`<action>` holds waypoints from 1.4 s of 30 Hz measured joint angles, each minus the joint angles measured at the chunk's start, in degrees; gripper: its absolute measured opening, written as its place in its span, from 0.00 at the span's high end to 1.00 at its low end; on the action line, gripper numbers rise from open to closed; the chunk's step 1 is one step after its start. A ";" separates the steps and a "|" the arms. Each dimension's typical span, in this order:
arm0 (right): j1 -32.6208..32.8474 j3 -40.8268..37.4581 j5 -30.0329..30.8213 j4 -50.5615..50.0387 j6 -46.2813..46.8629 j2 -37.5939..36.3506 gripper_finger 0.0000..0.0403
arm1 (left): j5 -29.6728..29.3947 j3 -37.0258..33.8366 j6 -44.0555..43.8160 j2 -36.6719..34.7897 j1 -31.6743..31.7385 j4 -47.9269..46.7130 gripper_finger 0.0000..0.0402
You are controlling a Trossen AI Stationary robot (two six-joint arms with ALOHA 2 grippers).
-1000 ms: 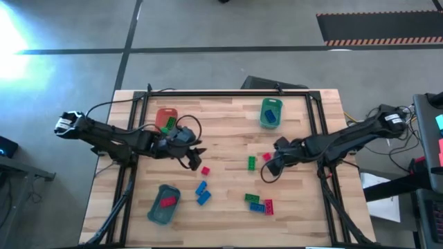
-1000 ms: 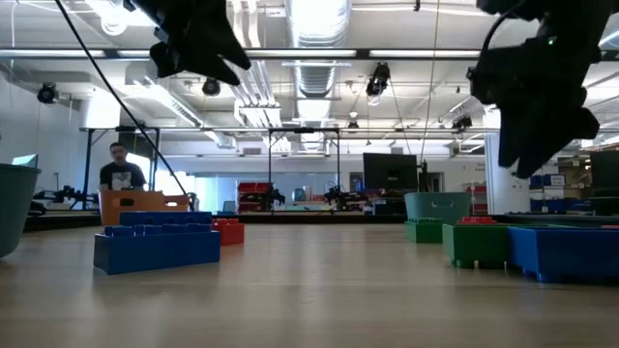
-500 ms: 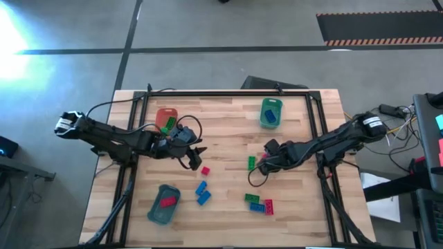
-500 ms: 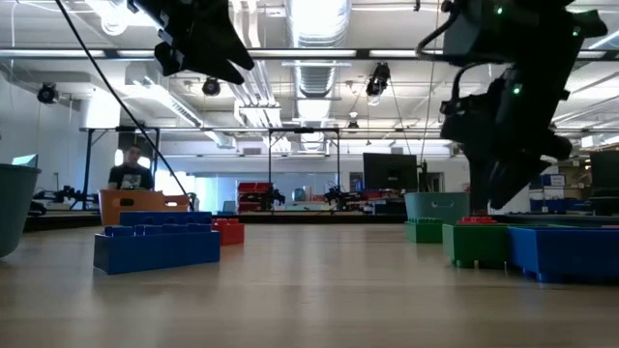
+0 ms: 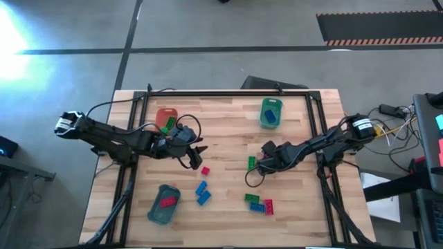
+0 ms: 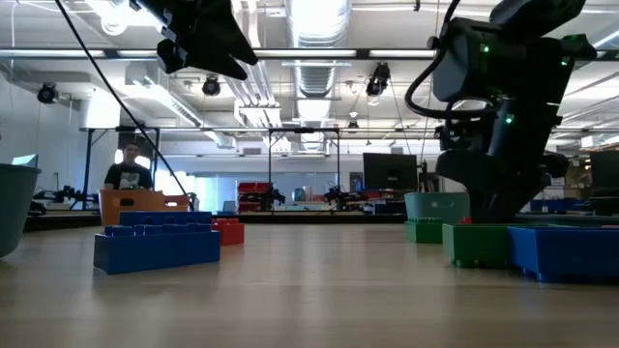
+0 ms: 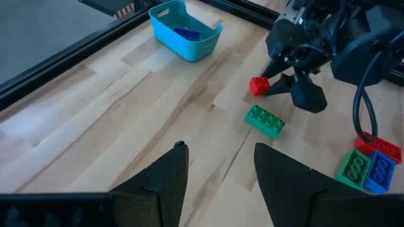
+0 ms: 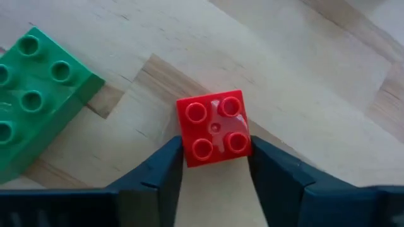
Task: Sort & place blocks by color
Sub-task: Put the red game piece into the blue bin
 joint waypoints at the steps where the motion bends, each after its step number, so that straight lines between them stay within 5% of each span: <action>1: 0.00 -0.03 -0.03 -0.15 -0.24 -0.41 0.64 | 0.00 0.00 -0.02 0.00 0.00 -0.14 0.59; 13: -0.20 -0.07 0.14 -0.54 -5.57 -9.68 0.70 | 0.04 -0.09 1.44 0.13 -0.09 0.20 0.59; 22: -0.15 -0.09 0.56 7.44 -21.62 -19.31 0.70 | 1.75 -0.57 7.56 1.59 -0.51 7.16 0.59; 26: -0.15 -0.27 -5.55 17.58 -30.42 -21.79 0.70 | 5.76 -0.87 16.94 4.03 -1.55 14.95 0.59; 33: -0.15 -0.31 -24.64 34.29 -42.64 -20.61 0.70 | 8.85 -0.68 37.61 10.66 -4.53 29.54 0.59; 42: -0.18 -0.31 -36.25 40.48 -42.50 -17.20 0.70 | 9.54 -0.68 48.14 16.90 -6.87 40.61 0.59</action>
